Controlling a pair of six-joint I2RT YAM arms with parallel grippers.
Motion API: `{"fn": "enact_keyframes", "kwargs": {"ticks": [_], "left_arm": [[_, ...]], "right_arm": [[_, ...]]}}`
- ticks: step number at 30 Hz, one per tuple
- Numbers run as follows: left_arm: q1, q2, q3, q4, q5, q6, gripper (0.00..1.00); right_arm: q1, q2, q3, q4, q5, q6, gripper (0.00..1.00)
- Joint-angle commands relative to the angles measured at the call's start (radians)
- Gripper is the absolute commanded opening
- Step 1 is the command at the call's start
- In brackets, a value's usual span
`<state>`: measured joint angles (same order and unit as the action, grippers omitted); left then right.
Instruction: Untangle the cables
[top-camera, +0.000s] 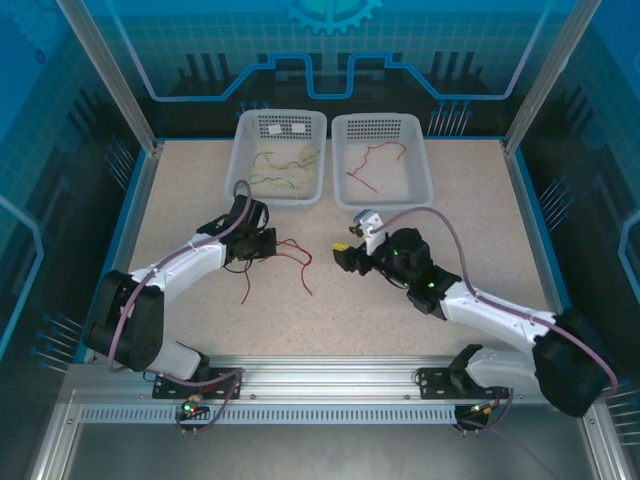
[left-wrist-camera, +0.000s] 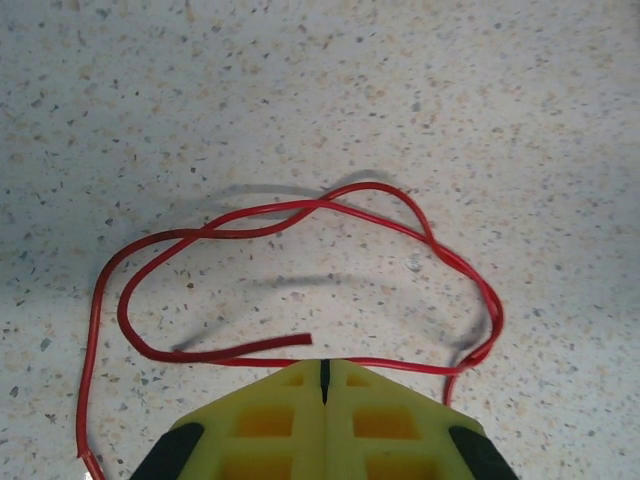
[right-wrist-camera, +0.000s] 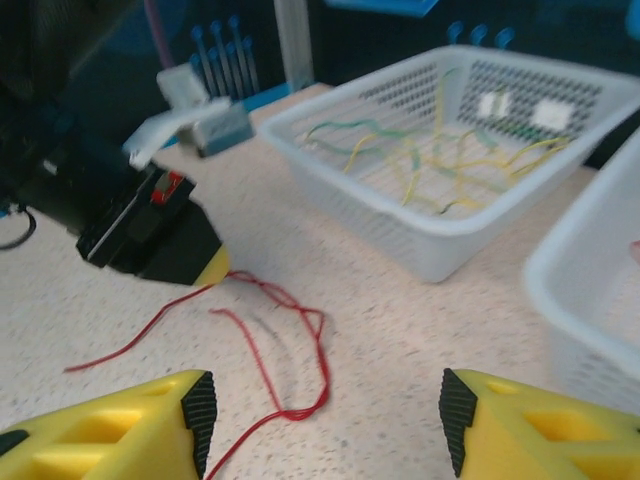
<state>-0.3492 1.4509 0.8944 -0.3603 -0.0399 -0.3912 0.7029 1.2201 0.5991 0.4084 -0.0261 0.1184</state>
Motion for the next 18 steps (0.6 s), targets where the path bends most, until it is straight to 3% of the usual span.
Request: {"fn": "enact_keyframes", "kwargs": {"ticks": [1, 9, 10, 12, 15, 17, 18], "left_arm": [[-0.018, -0.072, 0.003, 0.002, -0.033, -0.006, 0.00], [-0.021, -0.165, -0.054, 0.012, -0.083, -0.022, 0.01], [-0.022, -0.171, -0.056, 0.012, -0.086, -0.022, 0.03], [-0.022, -0.185, -0.066, 0.024, -0.091, -0.020, 0.21], [-0.021, -0.209, -0.082, 0.036, -0.096, -0.017, 0.23], [-0.022, -0.226, -0.090, 0.038, -0.100, -0.015, 0.33], [-0.022, -0.235, -0.095, 0.036, -0.102, -0.015, 0.33]], "right_arm": [[0.029, 0.106, 0.080, -0.113, -0.111, 0.016, 0.60], [0.182, 0.352, 0.242, -0.358, 0.022, 0.000, 0.57], [0.195, 0.377, 0.259, -0.373, 0.026, 0.001, 0.57], [0.220, 0.426, 0.303, -0.400, 0.049, -0.001, 0.57], [0.242, 0.500, 0.363, -0.438, 0.084, 0.000, 0.57], [0.247, 0.540, 0.400, -0.472, 0.113, 0.013, 0.56], [0.246, 0.556, 0.412, -0.482, 0.131, 0.022, 0.56]]}}
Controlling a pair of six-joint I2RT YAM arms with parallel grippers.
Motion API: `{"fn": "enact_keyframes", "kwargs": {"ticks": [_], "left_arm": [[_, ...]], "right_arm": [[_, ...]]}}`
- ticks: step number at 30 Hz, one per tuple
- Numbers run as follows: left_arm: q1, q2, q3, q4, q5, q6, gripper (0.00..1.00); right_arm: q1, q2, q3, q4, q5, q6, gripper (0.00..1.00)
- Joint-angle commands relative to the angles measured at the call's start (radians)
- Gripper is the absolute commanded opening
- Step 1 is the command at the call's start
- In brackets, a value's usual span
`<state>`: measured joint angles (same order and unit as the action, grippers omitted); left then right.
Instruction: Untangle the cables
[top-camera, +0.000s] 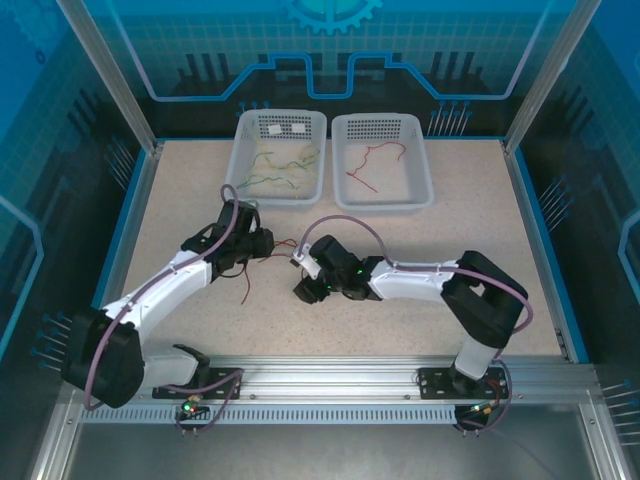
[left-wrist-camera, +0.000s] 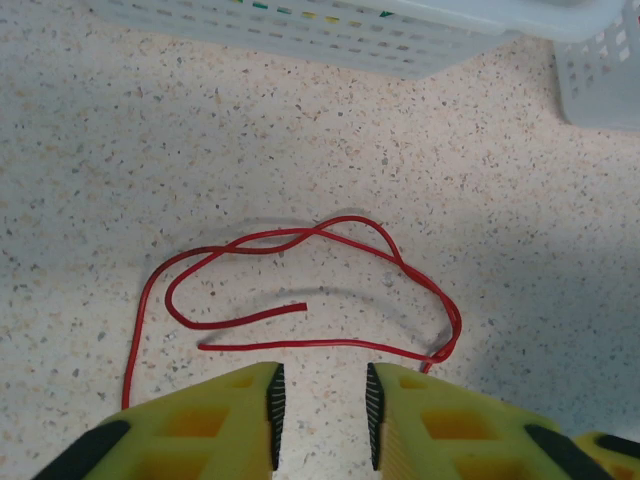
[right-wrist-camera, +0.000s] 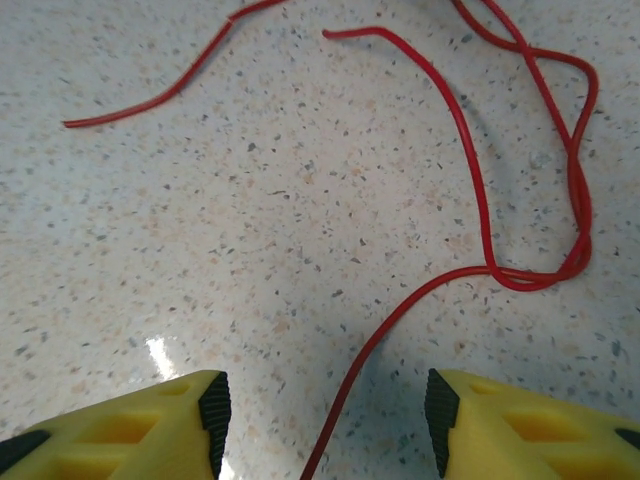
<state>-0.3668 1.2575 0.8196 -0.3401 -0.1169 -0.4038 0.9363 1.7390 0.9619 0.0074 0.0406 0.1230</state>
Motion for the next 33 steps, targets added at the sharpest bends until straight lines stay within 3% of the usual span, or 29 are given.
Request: {"fn": "enact_keyframes", "kwargs": {"ticks": [1, 7, 15, 18, 24, 33], "left_arm": [[-0.004, -0.051, -0.026, 0.015, -0.026, -0.003, 0.33], [-0.004, -0.106, -0.075, 0.019, -0.033, -0.009, 0.43], [-0.004, -0.157, -0.109, 0.015, -0.052, -0.004, 0.51], [-0.004, -0.174, -0.115, 0.014, -0.054, -0.001, 0.52], [-0.008, -0.214, -0.124, 0.046, 0.005, 0.038, 0.54], [-0.045, -0.255, -0.161, 0.163, 0.119, 0.084, 0.55]], "right_arm": [[0.014, 0.046, 0.053, -0.087, 0.074, 0.019, 0.56], [0.025, 0.146, 0.124, -0.178, 0.149, 0.001, 0.50], [0.027, 0.157, 0.157, -0.173, 0.145, -0.012, 0.09], [0.025, 0.130, 0.163, -0.179, 0.112, -0.009, 0.00], [0.014, 0.003, 0.154, -0.212, -0.005, -0.037, 0.00], [-0.092, -0.148, 0.133, -0.257, -0.229, -0.034, 0.00]]}}
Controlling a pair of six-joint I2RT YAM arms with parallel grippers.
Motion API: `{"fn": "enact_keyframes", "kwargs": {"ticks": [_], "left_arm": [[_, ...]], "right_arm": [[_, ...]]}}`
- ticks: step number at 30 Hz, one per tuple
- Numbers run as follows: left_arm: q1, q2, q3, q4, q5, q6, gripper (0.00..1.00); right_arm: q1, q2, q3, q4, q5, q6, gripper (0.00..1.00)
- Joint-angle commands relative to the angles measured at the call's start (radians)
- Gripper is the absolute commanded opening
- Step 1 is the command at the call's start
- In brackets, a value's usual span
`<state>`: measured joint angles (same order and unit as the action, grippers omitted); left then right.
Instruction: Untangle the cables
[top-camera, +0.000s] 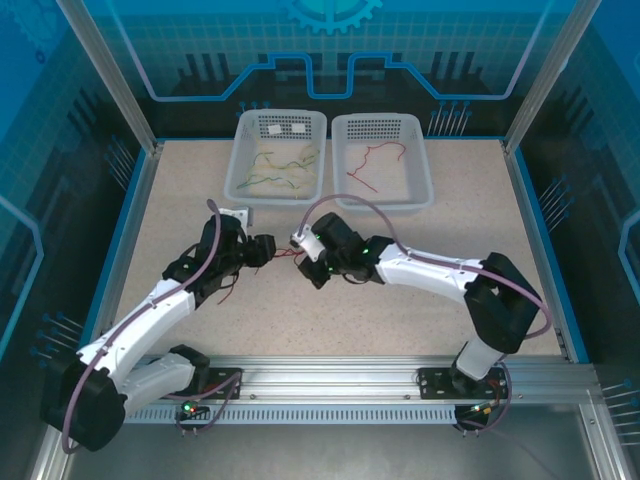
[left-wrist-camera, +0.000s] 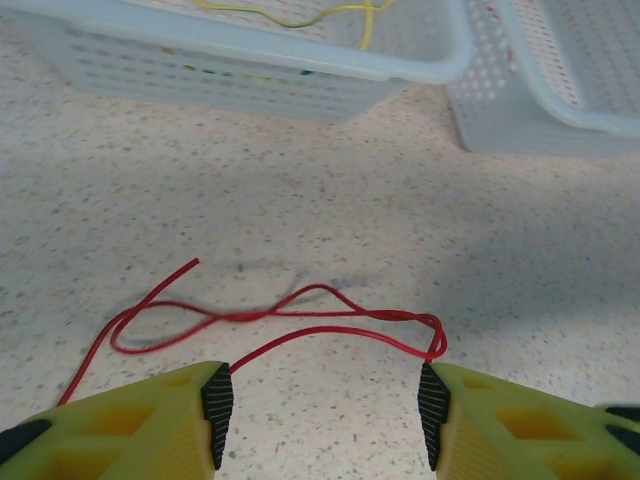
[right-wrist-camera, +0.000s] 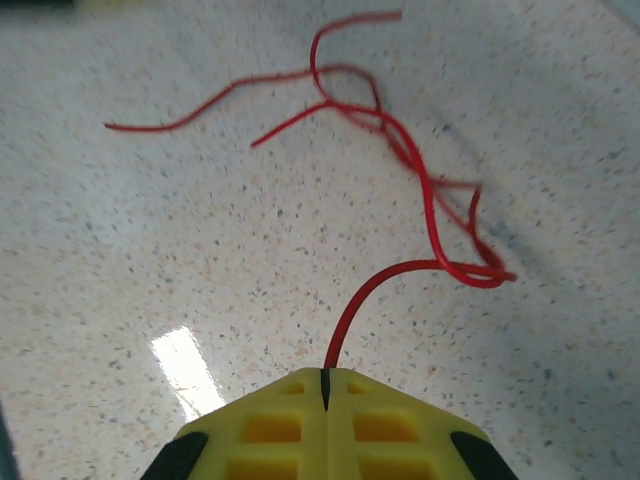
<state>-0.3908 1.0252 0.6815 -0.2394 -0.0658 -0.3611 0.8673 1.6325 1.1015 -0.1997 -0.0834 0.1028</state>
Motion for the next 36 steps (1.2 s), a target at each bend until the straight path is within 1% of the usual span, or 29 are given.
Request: {"fn": "enact_keyframes", "kwargs": {"ticks": [1, 3, 4, 6, 8, 9, 12, 16, 19, 23, 28, 31, 34, 36], "left_arm": [[-0.028, -0.028, -0.028, 0.073, 0.080, 0.049, 0.56], [-0.054, -0.044, -0.047, 0.115, 0.116, 0.084, 0.56], [-0.062, -0.050, -0.057, 0.131, 0.113, 0.090, 0.63], [-0.073, -0.064, -0.088, 0.185, 0.147, 0.105, 0.65], [-0.081, -0.074, -0.119, 0.239, 0.172, 0.105, 0.77], [-0.084, -0.076, -0.137, 0.276, 0.191, 0.108, 0.78], [-0.101, -0.069, -0.155, 0.326, 0.214, 0.121, 0.78], [-0.137, -0.070, -0.174, 0.389, 0.228, 0.160, 0.78], [-0.140, -0.064, -0.187, 0.438, 0.254, 0.179, 0.79], [-0.141, -0.055, -0.197, 0.463, 0.279, 0.203, 0.79], [-0.141, -0.053, -0.206, 0.467, 0.284, 0.221, 0.79], [-0.147, -0.036, -0.204, 0.467, 0.308, 0.261, 0.80], [-0.171, -0.014, -0.170, 0.413, 0.295, 0.319, 0.80], [-0.181, -0.002, -0.169, 0.418, 0.295, 0.342, 0.80]], "right_arm": [[-0.032, -0.055, -0.006, -0.060, -0.125, -0.014, 0.00], [-0.051, -0.086, -0.007, -0.074, -0.155, -0.020, 0.00], [-0.057, -0.101, -0.015, -0.072, -0.157, -0.022, 0.00], [-0.078, -0.125, -0.034, -0.061, -0.169, -0.025, 0.00], [-0.096, -0.141, -0.044, -0.062, -0.180, -0.028, 0.00], [-0.101, -0.149, -0.049, -0.068, -0.179, -0.032, 0.00], [-0.116, -0.178, -0.065, -0.067, -0.191, -0.040, 0.00], [-0.148, -0.216, -0.090, -0.060, -0.238, -0.048, 0.00], [-0.159, -0.229, -0.095, -0.081, -0.240, -0.065, 0.00], [-0.171, -0.261, -0.135, -0.061, -0.257, -0.088, 0.00], [-0.188, -0.278, -0.141, -0.066, -0.262, -0.091, 0.00], [-0.189, -0.297, -0.149, -0.075, -0.261, -0.104, 0.00], [-0.201, -0.328, -0.164, -0.068, -0.284, -0.107, 0.00], [-0.208, -0.344, -0.171, -0.067, -0.298, -0.117, 0.00]]}}
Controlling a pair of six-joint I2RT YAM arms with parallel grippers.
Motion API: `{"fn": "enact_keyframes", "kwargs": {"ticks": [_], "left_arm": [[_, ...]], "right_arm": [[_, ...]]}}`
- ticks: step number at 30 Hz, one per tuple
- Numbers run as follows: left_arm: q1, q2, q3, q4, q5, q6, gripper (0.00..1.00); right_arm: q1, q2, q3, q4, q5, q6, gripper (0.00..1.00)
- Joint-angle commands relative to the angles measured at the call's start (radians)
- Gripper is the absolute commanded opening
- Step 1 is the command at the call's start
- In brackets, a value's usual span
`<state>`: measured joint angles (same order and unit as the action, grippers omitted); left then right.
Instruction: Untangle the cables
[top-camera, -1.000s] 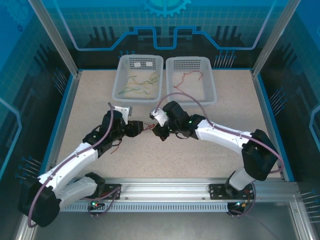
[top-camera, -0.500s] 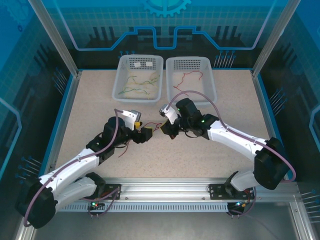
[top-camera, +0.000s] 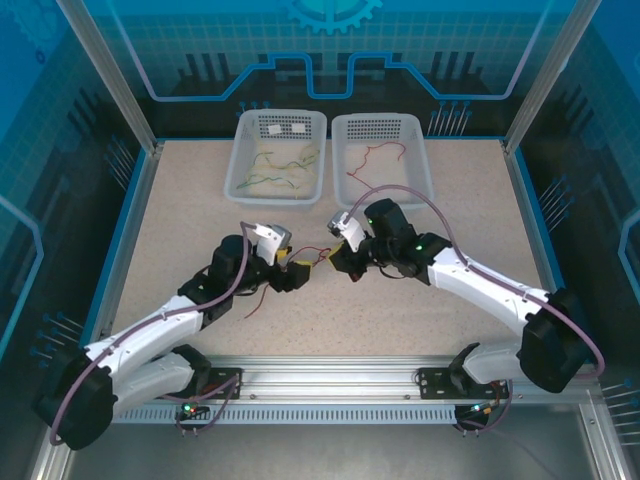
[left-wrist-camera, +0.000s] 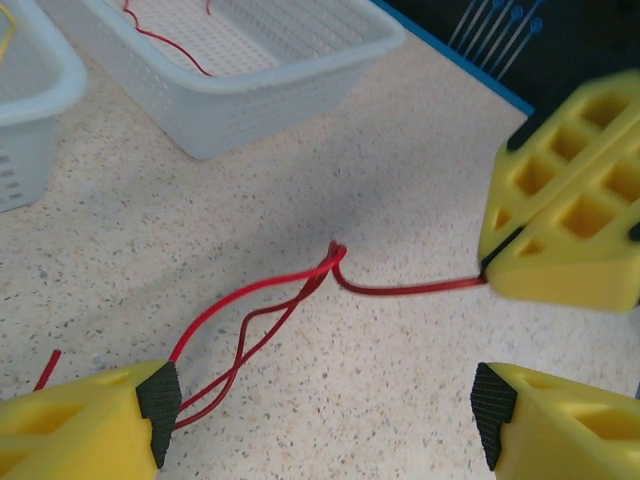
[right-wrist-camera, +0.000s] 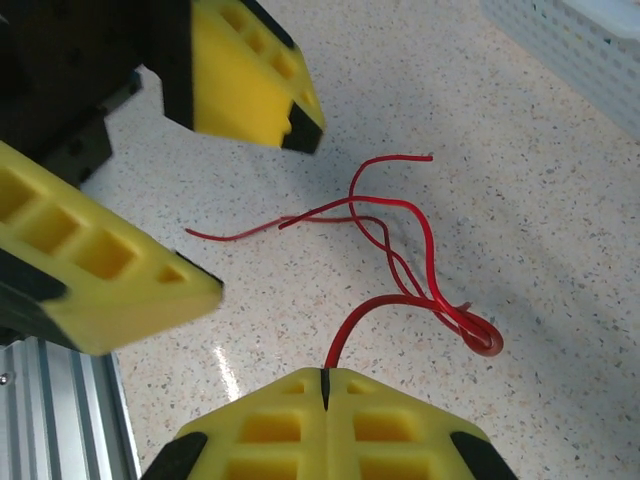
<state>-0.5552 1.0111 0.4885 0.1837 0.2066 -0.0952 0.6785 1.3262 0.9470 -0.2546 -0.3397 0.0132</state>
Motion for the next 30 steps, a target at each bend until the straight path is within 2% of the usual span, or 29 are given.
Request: {"fn": "enact_keyframes", "kwargs": {"ticks": [1, 6, 12, 15, 17, 24, 26, 27, 28, 29, 30], "left_arm": [[-0.017, 0.019, 0.027, 0.000, 0.028, 0.082, 0.79], [-0.020, 0.073, 0.029, 0.024, -0.013, 0.106, 0.72], [-0.021, 0.145, 0.066, -0.005, -0.077, 0.130, 0.73], [-0.020, 0.169, 0.059, 0.012, -0.085, 0.141, 0.65], [-0.021, 0.192, 0.057, 0.020, -0.089, 0.141, 0.55], [-0.021, 0.225, 0.051, 0.057, -0.048, 0.127, 0.50], [-0.020, 0.227, 0.052, 0.059, -0.031, 0.138, 0.30], [-0.021, 0.224, 0.058, 0.049, -0.044, 0.136, 0.25], [-0.020, 0.221, 0.064, 0.037, -0.053, 0.136, 0.10], [-0.021, 0.216, 0.067, 0.033, -0.065, 0.136, 0.01], [-0.021, 0.212, 0.068, 0.031, -0.073, 0.135, 0.00]], "right_arm": [[-0.024, -0.046, -0.016, -0.018, -0.050, -0.034, 0.00], [-0.040, -0.075, -0.011, -0.046, -0.104, -0.066, 0.00], [-0.042, -0.133, -0.036, -0.021, -0.122, -0.065, 0.00], [-0.043, -0.152, -0.052, 0.000, -0.110, -0.057, 0.00], [-0.042, -0.160, -0.057, 0.009, -0.108, -0.052, 0.00], [-0.047, -0.181, -0.092, 0.063, -0.066, -0.024, 0.00], [-0.047, -0.184, -0.093, 0.073, -0.051, -0.018, 0.00], [-0.047, -0.183, -0.094, 0.074, -0.044, -0.018, 0.00], [-0.047, -0.183, -0.094, 0.075, -0.033, -0.018, 0.00], [-0.046, -0.183, -0.095, 0.077, -0.017, -0.015, 0.00], [-0.048, -0.183, -0.097, 0.079, 0.001, -0.013, 0.00]]}}
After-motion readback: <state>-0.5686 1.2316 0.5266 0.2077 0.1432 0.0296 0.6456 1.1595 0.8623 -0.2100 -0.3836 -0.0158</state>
